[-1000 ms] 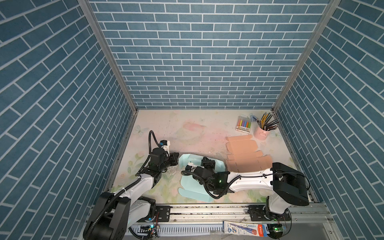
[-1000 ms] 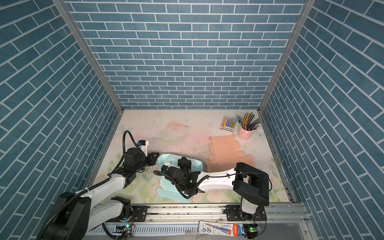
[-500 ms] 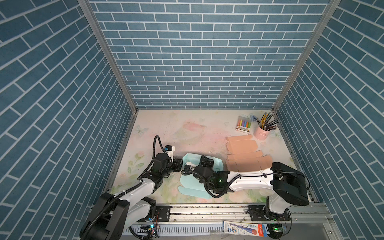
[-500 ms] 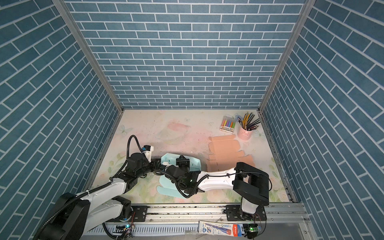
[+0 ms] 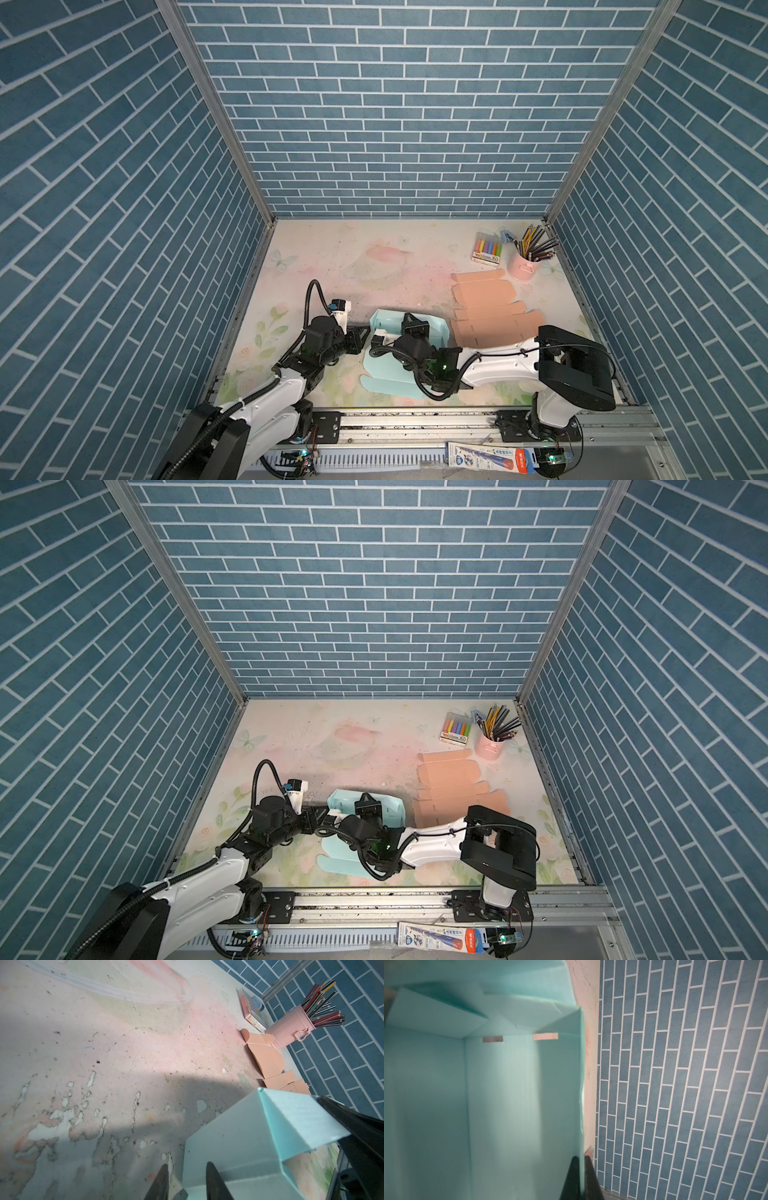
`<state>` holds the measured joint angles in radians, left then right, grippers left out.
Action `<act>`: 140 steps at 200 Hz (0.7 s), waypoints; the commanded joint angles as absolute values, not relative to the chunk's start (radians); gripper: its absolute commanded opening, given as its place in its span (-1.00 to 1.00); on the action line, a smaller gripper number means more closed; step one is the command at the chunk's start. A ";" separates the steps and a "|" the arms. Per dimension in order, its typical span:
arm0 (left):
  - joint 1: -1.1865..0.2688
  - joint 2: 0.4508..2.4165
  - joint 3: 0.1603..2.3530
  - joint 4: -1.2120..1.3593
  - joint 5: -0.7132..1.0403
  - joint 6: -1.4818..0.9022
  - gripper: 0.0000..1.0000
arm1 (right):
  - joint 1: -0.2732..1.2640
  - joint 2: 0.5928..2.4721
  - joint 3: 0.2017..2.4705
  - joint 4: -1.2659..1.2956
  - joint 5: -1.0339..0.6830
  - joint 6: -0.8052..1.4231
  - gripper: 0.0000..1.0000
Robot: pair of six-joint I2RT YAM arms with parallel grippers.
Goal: Fold the paper box
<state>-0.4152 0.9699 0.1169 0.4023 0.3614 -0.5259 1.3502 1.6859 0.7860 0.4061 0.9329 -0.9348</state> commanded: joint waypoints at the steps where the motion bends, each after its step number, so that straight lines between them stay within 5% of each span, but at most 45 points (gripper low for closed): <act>1: -0.443 0.940 0.103 0.428 0.350 -0.532 -0.29 | 1.363 1.708 0.757 0.504 0.946 -1.032 -1.00; 140: -0.602 0.813 -0.036 0.550 0.183 -0.569 -0.02 | 1.405 1.716 0.720 0.589 0.950 -1.090 -1.00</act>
<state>-0.5743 0.8307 0.0044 0.4862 0.2394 -0.5583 1.3888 1.6970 0.7261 0.5694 0.9504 -1.0561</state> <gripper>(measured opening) 0.487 0.056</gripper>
